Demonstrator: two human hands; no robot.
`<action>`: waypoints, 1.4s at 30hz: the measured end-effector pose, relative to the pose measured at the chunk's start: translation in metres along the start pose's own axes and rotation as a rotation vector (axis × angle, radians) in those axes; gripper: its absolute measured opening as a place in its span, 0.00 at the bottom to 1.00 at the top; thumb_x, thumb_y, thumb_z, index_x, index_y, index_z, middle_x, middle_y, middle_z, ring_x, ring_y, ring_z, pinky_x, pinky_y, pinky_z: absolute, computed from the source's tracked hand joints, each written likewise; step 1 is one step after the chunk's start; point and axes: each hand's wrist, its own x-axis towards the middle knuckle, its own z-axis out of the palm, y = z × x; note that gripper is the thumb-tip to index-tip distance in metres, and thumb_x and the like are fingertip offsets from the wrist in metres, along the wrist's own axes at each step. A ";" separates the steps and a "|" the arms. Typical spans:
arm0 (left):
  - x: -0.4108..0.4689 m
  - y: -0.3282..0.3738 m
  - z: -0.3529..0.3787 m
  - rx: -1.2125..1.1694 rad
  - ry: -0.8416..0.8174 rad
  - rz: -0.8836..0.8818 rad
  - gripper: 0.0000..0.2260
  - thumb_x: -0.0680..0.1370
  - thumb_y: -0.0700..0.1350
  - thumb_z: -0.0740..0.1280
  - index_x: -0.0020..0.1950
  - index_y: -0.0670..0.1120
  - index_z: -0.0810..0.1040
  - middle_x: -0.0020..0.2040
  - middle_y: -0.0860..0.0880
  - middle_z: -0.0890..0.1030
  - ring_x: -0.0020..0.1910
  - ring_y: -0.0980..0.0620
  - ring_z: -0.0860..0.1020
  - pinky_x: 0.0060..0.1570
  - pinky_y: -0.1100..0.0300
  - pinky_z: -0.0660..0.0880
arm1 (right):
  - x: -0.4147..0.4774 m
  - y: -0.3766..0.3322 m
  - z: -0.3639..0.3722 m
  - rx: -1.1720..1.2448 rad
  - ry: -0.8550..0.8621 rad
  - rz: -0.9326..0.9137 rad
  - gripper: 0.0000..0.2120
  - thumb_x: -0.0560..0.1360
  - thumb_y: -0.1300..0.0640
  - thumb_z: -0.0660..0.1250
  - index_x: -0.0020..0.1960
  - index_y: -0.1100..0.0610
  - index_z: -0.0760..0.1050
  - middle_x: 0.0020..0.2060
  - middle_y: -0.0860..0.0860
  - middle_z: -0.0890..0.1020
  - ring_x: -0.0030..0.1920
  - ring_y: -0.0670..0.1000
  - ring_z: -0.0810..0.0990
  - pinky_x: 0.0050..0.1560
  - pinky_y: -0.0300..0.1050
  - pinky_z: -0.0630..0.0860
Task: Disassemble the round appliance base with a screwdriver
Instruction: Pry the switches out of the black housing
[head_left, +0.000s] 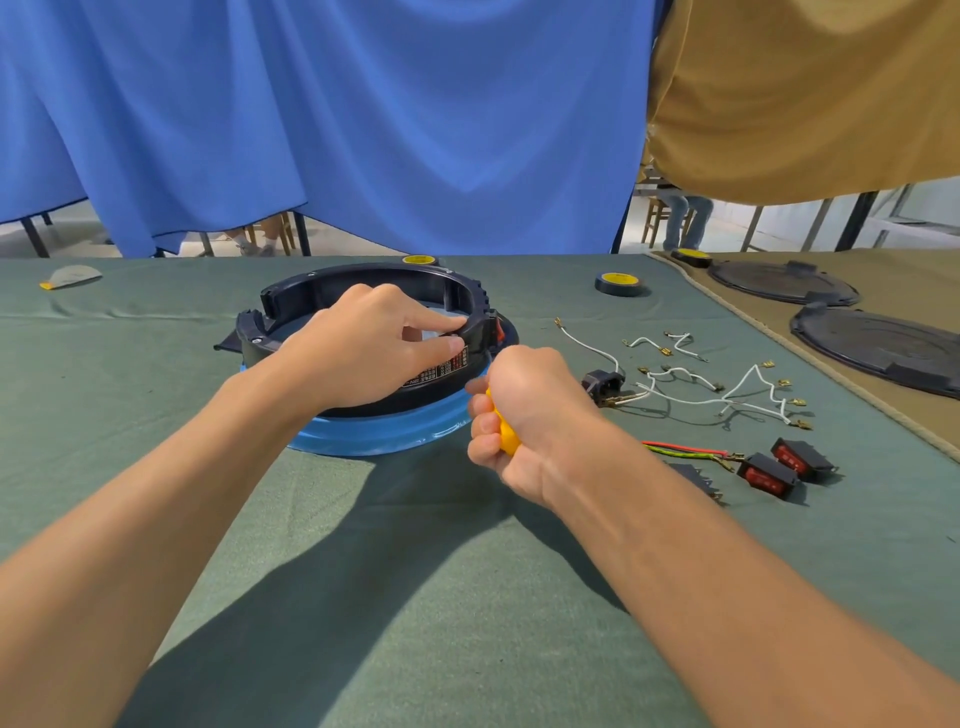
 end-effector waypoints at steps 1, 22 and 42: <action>0.000 0.000 0.000 0.001 0.000 -0.002 0.12 0.78 0.59 0.64 0.61 0.67 0.77 0.42 0.52 0.84 0.29 0.58 0.69 0.36 0.55 0.68 | 0.000 0.001 0.000 -0.005 0.004 -0.003 0.11 0.75 0.66 0.48 0.45 0.60 0.70 0.30 0.51 0.65 0.19 0.44 0.59 0.19 0.31 0.55; 0.000 0.000 0.000 0.005 0.001 0.002 0.13 0.78 0.59 0.64 0.62 0.67 0.76 0.39 0.53 0.82 0.29 0.55 0.68 0.35 0.56 0.67 | 0.001 -0.016 -0.012 0.065 -0.096 0.086 0.13 0.78 0.65 0.47 0.41 0.60 0.67 0.21 0.49 0.62 0.16 0.44 0.58 0.16 0.31 0.55; 0.000 -0.001 0.000 0.013 0.000 0.007 0.13 0.78 0.59 0.63 0.62 0.68 0.76 0.38 0.51 0.83 0.28 0.60 0.70 0.32 0.56 0.65 | 0.012 -0.007 0.003 0.203 0.037 -0.021 0.11 0.75 0.67 0.48 0.41 0.59 0.67 0.26 0.50 0.64 0.15 0.44 0.58 0.18 0.31 0.55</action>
